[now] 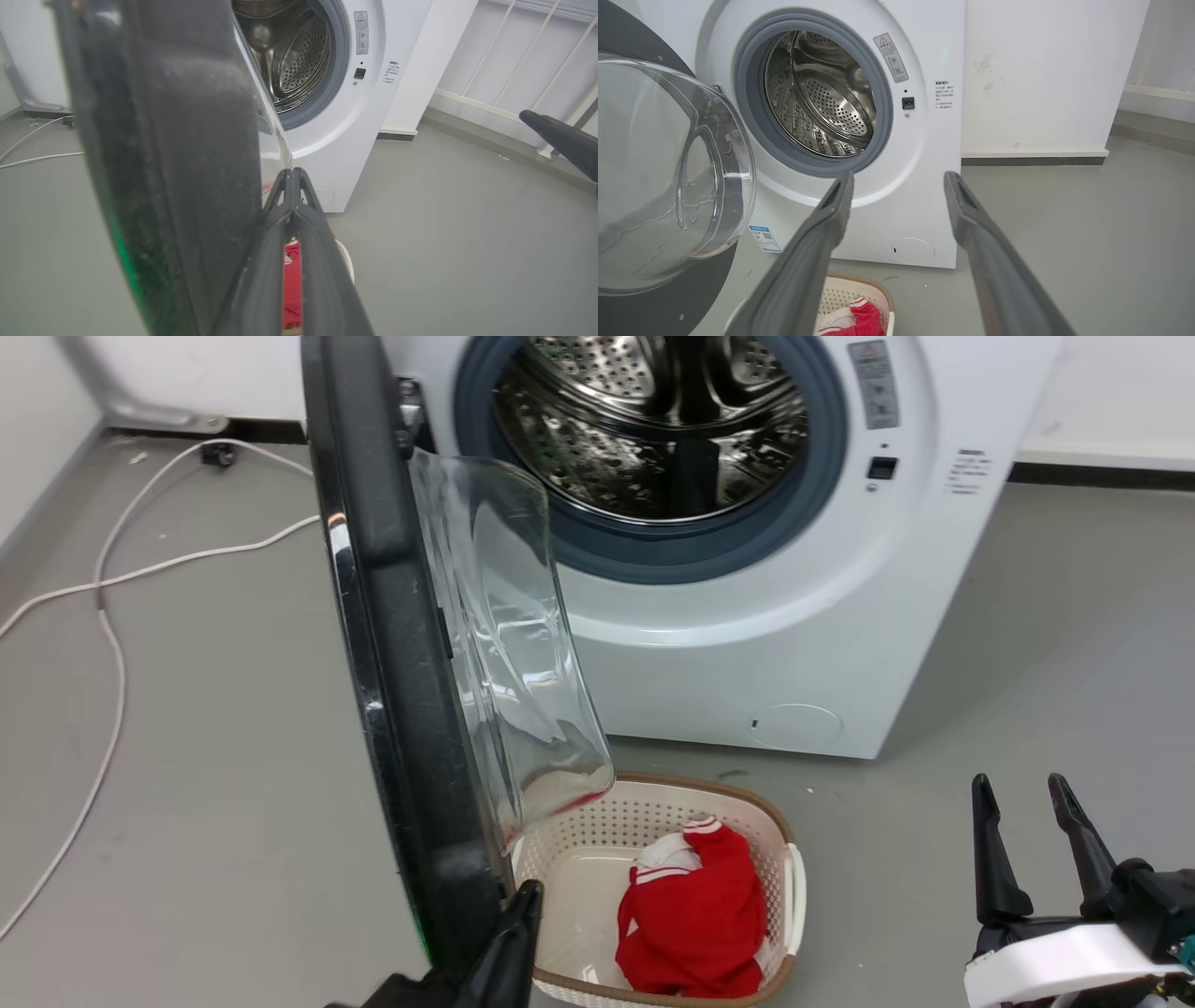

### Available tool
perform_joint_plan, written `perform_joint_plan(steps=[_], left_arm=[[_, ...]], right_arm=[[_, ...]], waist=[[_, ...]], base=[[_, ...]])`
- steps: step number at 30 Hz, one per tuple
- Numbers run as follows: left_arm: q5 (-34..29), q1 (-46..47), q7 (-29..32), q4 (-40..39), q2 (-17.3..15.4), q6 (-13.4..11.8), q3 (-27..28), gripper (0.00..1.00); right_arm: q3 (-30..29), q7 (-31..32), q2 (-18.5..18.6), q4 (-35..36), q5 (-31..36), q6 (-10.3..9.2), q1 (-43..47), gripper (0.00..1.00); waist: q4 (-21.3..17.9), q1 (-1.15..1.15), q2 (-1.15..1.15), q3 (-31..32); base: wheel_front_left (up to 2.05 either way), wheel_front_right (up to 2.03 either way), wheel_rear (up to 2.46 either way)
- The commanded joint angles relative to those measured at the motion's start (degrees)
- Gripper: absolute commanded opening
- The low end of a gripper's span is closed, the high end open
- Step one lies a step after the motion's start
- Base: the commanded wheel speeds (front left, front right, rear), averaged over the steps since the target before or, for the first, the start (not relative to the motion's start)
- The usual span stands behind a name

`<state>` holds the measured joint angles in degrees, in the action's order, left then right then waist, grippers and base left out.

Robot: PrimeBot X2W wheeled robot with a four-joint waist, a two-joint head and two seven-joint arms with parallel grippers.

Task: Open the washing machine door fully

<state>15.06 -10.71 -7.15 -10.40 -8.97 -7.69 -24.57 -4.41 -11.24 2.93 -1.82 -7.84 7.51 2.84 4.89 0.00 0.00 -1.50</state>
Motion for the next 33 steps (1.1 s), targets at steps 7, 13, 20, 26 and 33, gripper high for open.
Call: perform_joint_plan(steps=[7, 13, 20, 26, 33], left_arm=[[0.3, -3.4, 0.1, -2.3, -2.2, -3.0, 3.5, 0.00], [0.4, -4.6, -0.7, -3.8, -3.6, -5.7, 7.2, 0.00], [0.7, -3.2, -1.6, -2.7, -5.5, -7.3, 11.6, 0.00], [2.0, -0.2, -1.8, -0.7, -7.7, -8.3, 16.4, 0.00], [5.5, 3.6, -3.7, 4.8, -10.6, -8.0, 23.1, 0.00]], right_arm=[[-0.7, 0.4, -0.1, 1.0, -0.1, -0.04, 1.2, 1.00], [-1.5, 0.9, -0.1, 1.7, 0.3, -0.04, 0.9, 1.00], [-1.7, 1.5, -0.1, 2.4, 0.4, -0.04, 0.5, 1.00], [-1.5, 2.2, -0.1, 3.0, 1.0, -0.04, 0.0, 1.00], [-1.8, 3.0, -0.1, 4.0, 1.0, -0.04, -0.6, 1.00]], waist=[[5.5, 0.00, 0.00, -0.6], [8.9, 0.00, 0.00, -1.4], [10.0, 0.00, 0.00, -2.2], [9.4, 0.00, 0.00, -2.9], [8.0, 0.00, 0.00, -4.5]], base=[[0.00, 0.00, 0.00], [0.00, 0.00, 0.00], [0.00, 0.00, 0.00], [0.00, 0.00, 0.00], [0.00, 0.00, 0.00]])
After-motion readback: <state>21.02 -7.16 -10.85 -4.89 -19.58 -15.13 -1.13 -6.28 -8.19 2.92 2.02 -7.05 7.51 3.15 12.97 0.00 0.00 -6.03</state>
